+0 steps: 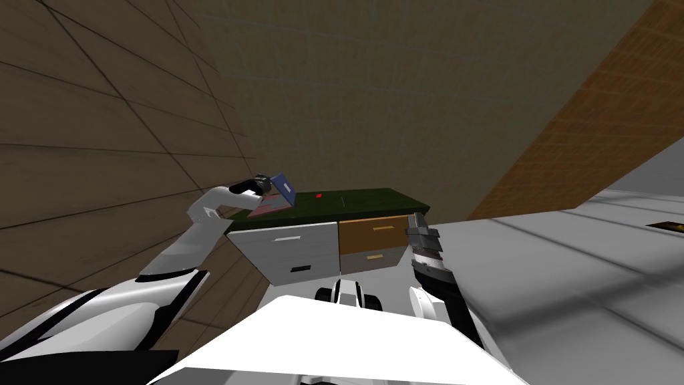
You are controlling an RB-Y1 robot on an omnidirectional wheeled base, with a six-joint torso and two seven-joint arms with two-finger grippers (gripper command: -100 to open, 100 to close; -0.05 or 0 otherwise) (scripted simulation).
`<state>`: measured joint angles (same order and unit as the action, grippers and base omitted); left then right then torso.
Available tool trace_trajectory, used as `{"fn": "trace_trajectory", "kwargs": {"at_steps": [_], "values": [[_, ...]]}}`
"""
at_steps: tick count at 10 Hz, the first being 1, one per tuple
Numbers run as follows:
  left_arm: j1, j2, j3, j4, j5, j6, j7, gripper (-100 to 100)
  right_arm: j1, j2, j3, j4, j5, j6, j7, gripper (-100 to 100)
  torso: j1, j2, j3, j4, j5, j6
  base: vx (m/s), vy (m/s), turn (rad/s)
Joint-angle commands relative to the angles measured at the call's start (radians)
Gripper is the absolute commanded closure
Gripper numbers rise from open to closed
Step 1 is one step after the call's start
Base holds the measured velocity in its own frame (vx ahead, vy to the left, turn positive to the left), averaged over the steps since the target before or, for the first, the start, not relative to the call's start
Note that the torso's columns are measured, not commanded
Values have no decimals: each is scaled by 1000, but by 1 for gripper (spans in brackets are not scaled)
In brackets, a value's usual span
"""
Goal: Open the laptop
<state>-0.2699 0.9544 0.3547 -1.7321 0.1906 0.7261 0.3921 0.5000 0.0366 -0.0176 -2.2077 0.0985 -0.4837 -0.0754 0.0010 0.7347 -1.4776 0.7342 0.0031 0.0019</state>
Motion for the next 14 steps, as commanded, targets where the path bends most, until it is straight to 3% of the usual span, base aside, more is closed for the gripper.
{"fn": "trace_trajectory", "kwargs": {"at_steps": [1, 2, 3, 4, 12, 13, 14], "values": [[-11, -15, 18, 66, 13, -54, 13, 100, 0, 0, 0, 0, 0, 0, 0, 0, -1, 0, 0, 0, 0, 0, -68, 2, -82], [-11, -15, 18, 90, 13, -54, 13, 100, 0, 0, 0, 0, 0, 0, 0, 0, -1, 0, 0, 0, -1, 1, -57, 4, -65], [-14, -11, 20, 66, 8, -42, 13, 100, 0, 0, 0, 0, 0, 0, 0, 0, -1, -1, 0, 0, 0, 0, -20, 4, 3], [-20, -54, 42, 100, 18, -87, 33, 100, 0, 0, 0, 0, 0, 0, 0, 0, -1, -1, -1, 1, -1, 0, -23, 28, 63], [-47, -228, 122, 222, 59, -253, 108, 100, 0, 0, 0, 0, 0, 0, 0, 0, 3, -2, -1, -2, 3, -1, -29, 35, 50], [-50, -218, 121, 206, 45, -244, 102, 100, 0, 0, 0, 0, 0, 0, 0, 0, 2, -2, -1, -2, 2, 0, -24, 14, 27], [-50, -267, 138, 236, 63, -294, 123, 100, 0, 0, 0, 0, 0, 0, 0, 0, -2, -2, -2, 1, -2, 1, -19, 42, 69]]}}
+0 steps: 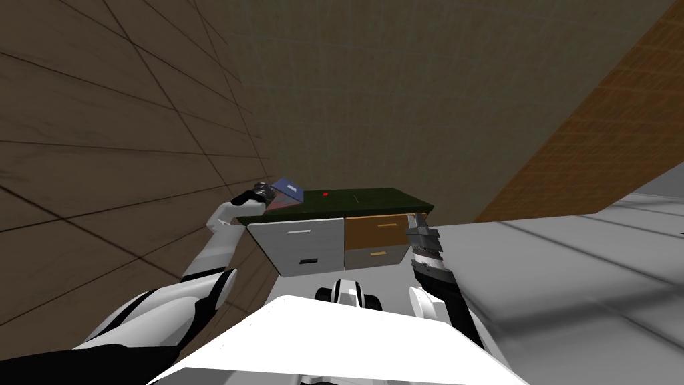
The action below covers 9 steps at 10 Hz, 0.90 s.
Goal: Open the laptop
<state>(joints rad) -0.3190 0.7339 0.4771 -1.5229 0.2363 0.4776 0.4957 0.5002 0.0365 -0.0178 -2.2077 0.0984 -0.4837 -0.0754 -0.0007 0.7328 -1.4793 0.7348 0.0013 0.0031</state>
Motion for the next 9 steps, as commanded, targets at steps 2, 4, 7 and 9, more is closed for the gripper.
{"fn": "trace_trajectory", "kwargs": {"at_steps": [2, 4, 7, 9], "values": [[-1, -92, 32, 54, 34, -90, 38, 100, 0, 0, 0, 0, 0, 0, 0, 0, 1, 0, 0, 0, 0, 2, -22, 57, 26], [-2, -138, 48, 82, 52, -136, 57, 100, 0, 0, 0, 0, 0, 0, 0, 0, 0, 1, 0, 1, -1, 0, -18, 37, 23], [-4, -145, 67, 87, 72, -134, 77, -100, 0, 0, 0, 0, 0, 0, 0, 0, 0, 2, 1, 2, -1, -1, -12, 30, 11], [-9, -126, 73, 73, 76, -104, 84, -100, 0, 0, 0, 0, 0, 0, 0, 0, -2, 4, 2, 4, -3, -2, 4, -16, -16]]}}
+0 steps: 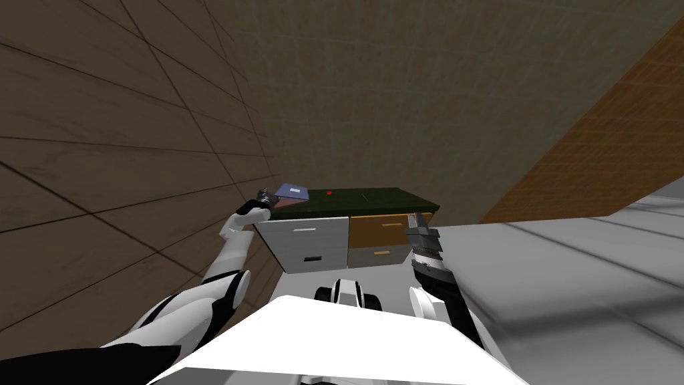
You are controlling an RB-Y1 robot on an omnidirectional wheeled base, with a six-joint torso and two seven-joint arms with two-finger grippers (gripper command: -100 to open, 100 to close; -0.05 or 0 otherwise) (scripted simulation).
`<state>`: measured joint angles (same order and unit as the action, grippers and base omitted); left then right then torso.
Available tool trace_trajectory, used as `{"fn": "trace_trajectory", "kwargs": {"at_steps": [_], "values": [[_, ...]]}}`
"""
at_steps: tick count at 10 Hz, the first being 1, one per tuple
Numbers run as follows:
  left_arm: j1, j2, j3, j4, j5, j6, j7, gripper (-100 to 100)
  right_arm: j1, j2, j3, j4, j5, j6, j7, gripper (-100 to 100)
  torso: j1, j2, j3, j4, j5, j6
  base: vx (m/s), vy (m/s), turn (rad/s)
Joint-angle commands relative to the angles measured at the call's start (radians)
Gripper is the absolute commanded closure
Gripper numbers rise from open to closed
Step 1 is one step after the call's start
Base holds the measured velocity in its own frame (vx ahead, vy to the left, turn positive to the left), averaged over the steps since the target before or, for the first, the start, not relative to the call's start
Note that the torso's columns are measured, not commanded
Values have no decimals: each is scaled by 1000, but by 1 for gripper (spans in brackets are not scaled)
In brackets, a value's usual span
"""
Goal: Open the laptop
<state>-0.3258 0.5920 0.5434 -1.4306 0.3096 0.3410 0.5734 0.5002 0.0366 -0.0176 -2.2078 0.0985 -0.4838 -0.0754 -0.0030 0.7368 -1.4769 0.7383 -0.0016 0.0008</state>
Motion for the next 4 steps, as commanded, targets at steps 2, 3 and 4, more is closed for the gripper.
{"fn": "trace_trajectory", "kwargs": {"at_steps": [2, 3, 4], "values": [[-10, 43, 16, -41, 9, 78, 17, -100, 0, 0, 0, 0, 0, 0, 0, 0, -1, 3, 2, 3, -3, 1, 1, -18, -17], [-16, 62, 23, -55, 12, 108, 24, -100, 0, 0, 0, 0, 0, 0, 0, 0, -1, 4, 2, 3, -3, 1, 4, -12, -29], [-18, 71, 26, -62, 14, 123, 28, -100, 0, 0, 0, 0, 0, 0, 0, 0, -1, 4, 2, 3, -2, 0, 7, -9, -29]]}}
